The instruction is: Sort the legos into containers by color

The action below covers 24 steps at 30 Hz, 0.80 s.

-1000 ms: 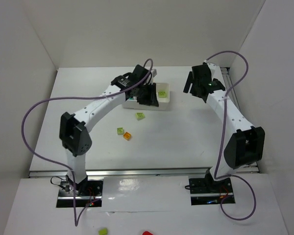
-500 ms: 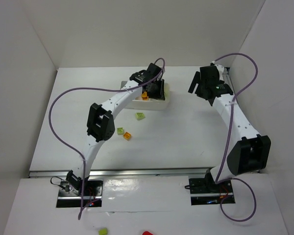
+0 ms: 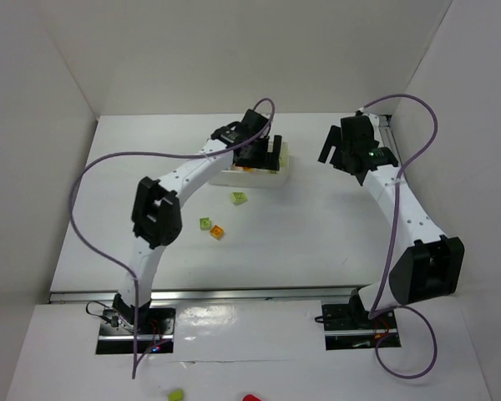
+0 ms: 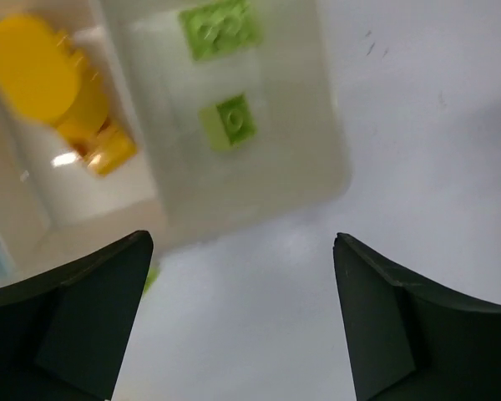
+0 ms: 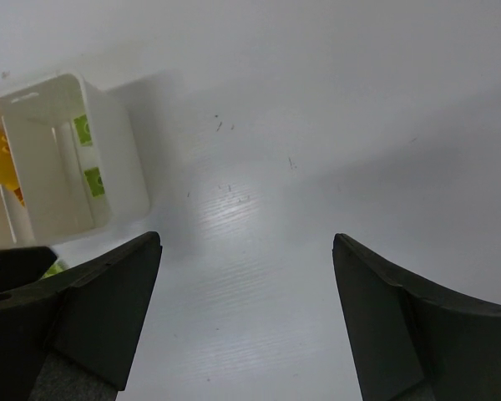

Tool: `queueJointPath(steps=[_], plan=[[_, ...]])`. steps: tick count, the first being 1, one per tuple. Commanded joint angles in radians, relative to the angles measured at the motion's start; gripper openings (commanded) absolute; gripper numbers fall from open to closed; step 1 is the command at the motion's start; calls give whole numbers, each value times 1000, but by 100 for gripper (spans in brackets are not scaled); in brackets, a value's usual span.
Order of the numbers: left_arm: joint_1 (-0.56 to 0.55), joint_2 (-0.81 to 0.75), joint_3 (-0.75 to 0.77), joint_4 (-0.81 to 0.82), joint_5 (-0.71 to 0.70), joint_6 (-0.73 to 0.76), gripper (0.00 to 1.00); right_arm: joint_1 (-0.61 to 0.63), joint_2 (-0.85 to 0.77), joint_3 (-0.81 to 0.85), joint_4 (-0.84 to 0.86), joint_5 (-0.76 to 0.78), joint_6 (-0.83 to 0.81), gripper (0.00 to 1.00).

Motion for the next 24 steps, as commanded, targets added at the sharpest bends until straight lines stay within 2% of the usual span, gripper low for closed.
queueJointPath(steps=[1,3,4,8,11,12,15,16,18,24], plan=[[-1,-345,-294,37,-135,15,96,38,-74,-60,22,-54,-17,90],[-1,-485,-488,98,-201,15,90,99,-111,-109,60,-111,-43,90],[-1,-599,-645,98,-217,15,82,125,-111,-162,101,-127,-44,90],[17,-778,-936,98,-234,-67,67,304,-90,-233,137,-127,-34,90],[42,-813,-1079,85,-209,-133,69,380,-35,-245,147,-85,-11,90],[51,-824,-1098,84,-209,-153,77,418,-21,-245,148,-75,-1,90],[65,-812,-1149,93,-195,-226,90,475,24,-219,148,-46,-1,90],[75,-788,-1149,104,-195,-236,100,484,33,-207,148,-36,-1,90],[85,-749,-1158,114,-205,-247,100,494,47,-198,157,-36,-1,90],[122,-613,-1124,155,-197,-260,86,549,90,-178,166,-47,-10,90]])
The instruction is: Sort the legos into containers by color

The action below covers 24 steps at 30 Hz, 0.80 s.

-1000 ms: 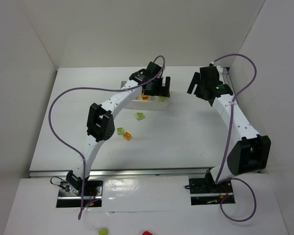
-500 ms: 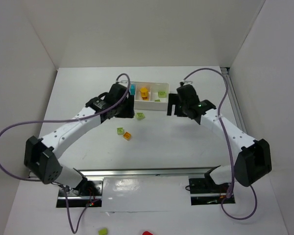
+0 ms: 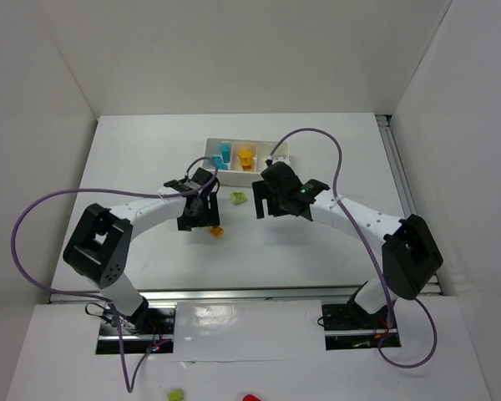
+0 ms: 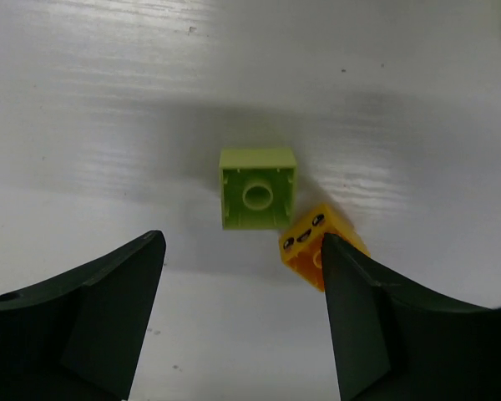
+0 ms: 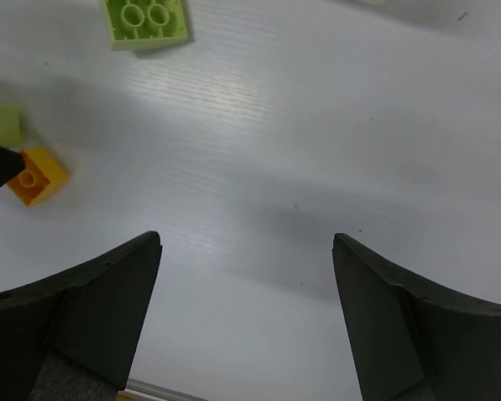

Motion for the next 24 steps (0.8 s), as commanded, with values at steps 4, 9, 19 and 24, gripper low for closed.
queueJointPath(steps=[4,9,19,24], plan=[[33,75,24,103,30,-13,75,42,11,52,47,30,22,90],[42,109,53,142,4,-13,67,51,11,52,36,30,31,90],[62,170,139,82,-40,-2,89,51,39,61,17,51,31,90],[90,190,161,71,-73,23,95,51,48,70,17,51,31,90]])
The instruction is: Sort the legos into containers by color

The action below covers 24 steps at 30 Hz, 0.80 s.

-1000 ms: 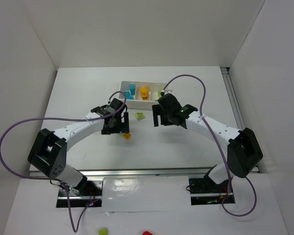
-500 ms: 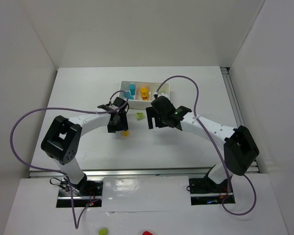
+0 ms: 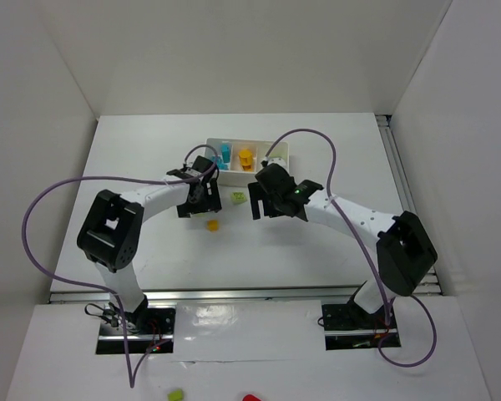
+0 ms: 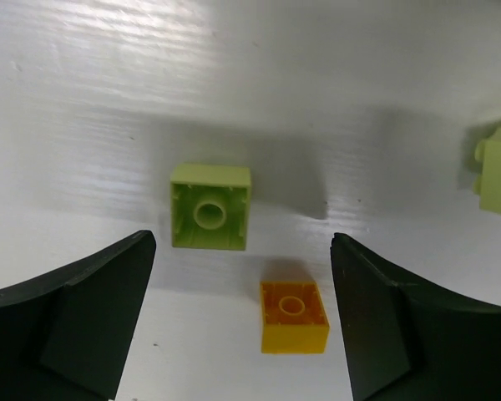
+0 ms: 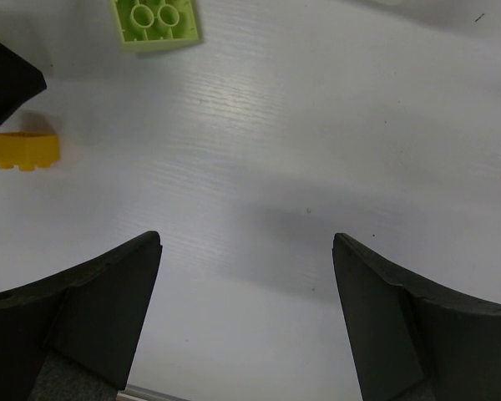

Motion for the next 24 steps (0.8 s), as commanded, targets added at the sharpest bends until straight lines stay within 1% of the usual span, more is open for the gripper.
queueJointPath(steps=[1,5,8,10,11,13,14,17,18,21,23,24], plan=[[20,23,50,-25,-58,19,95,9,10,48,10,23,9,90],[38,44,69,-35,-71,37,97,9,19,48,1,23,9,90],[59,73,87,-35,-71,47,89,9,28,57,1,23,9,90],[60,84,87,-24,-60,57,80,9,28,57,1,23,9,90],[70,84,98,-24,-51,57,71,9,28,57,1,33,9,90],[70,95,107,-24,-38,66,58,9,28,66,-9,33,9,90],[70,95,107,-24,-28,66,44,9,28,66,-9,33,9,90],[70,53,107,-35,-17,76,26,9,28,66,-18,60,9,90],[60,38,121,-50,-17,76,23,9,28,66,-27,72,19,90],[18,-25,171,-68,21,105,23,9,5,76,-36,132,35,90],[7,-36,237,-68,55,117,19,-2,-26,66,-36,166,59,90],[-6,-36,263,-68,93,126,17,-11,-38,66,-36,209,82,90]])
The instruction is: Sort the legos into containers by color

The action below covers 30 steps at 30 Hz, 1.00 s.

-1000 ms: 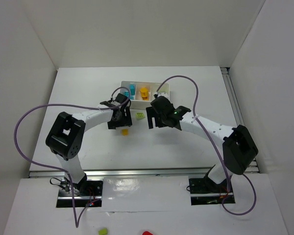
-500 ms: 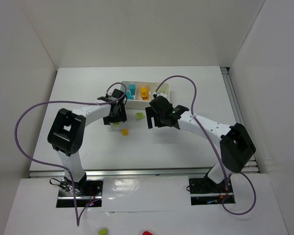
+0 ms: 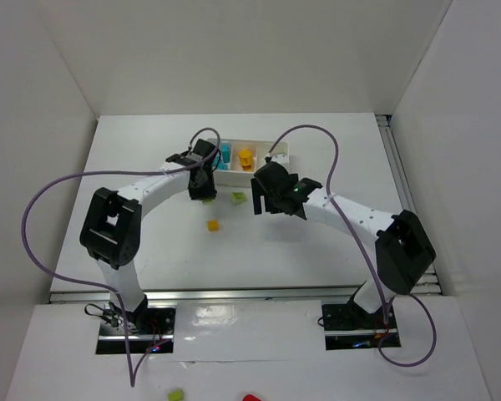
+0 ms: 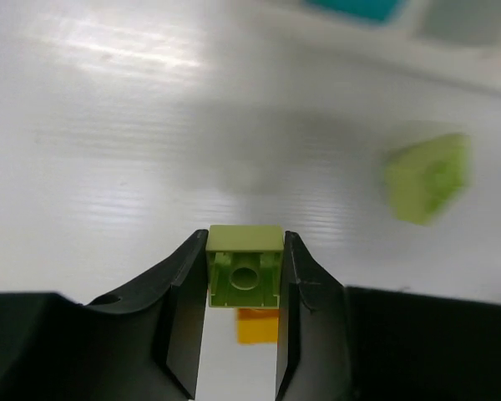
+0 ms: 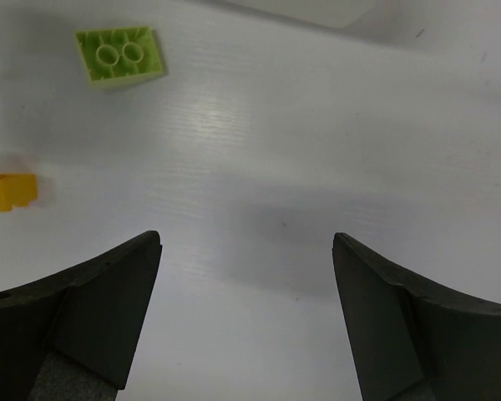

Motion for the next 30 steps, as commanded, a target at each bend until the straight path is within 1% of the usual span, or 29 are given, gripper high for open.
queueJointPath(steps=[1,4,5,6,9,10,11,13,14,16,17,18,19,20,21,22,23,25,26,27,29,30], plan=[[-43,-62,169,-2,99,44,16,-10,-81,26,-21,139,68,90],[-63,7,276,-16,136,67,16,-34,-126,26,-61,248,125,90],[-63,27,344,-25,148,76,16,-35,-137,26,-92,277,144,90],[-72,70,381,-25,157,77,16,-45,-147,26,-103,326,161,90],[-91,141,536,-45,197,98,16,-57,-213,-3,-123,389,219,91],[-101,193,575,-45,209,110,16,-58,-253,-12,-133,418,251,91],[-101,220,651,-56,209,121,16,-58,-275,-22,-142,438,285,91],[-112,277,719,-65,238,121,16,-58,-324,-46,-173,499,343,91],[-112,305,785,-65,239,132,17,-58,-373,-57,-173,518,366,91],[-112,388,849,-65,254,132,17,-58,-417,-75,-164,530,378,91],[-112,417,923,-65,265,141,18,-58,-445,-86,-164,546,378,91],[-112,472,957,-65,274,141,21,-58,-445,-86,-164,555,378,91],[-112,500,993,-65,274,141,23,-58,-445,-86,-173,555,378,91],[-112,526,1030,-74,288,141,32,-58,-445,-86,-182,555,378,91],[-112,549,1087,-74,304,141,43,-58,-435,-86,-210,555,378,91],[-112,582,1112,-74,317,141,63,-58,-425,-74,-222,541,378,91],[-112,583,1127,-74,335,141,69,-58,-416,-74,-222,523,378,91],[-112,560,1083,-21,364,141,81,-58,-402,-65,-238,506,402,91],[-112,537,1054,-1,364,141,98,-58,-402,-74,-227,494,402,91],[-112,491,1031,9,377,141,100,-58,-411,-83,-203,460,371,91],[-112,440,989,-5,377,155,100,-58,-411,-118,-94,407,313,91],[-112,372,966,-14,362,167,100,-58,-421,-118,-54,344,253,90]])
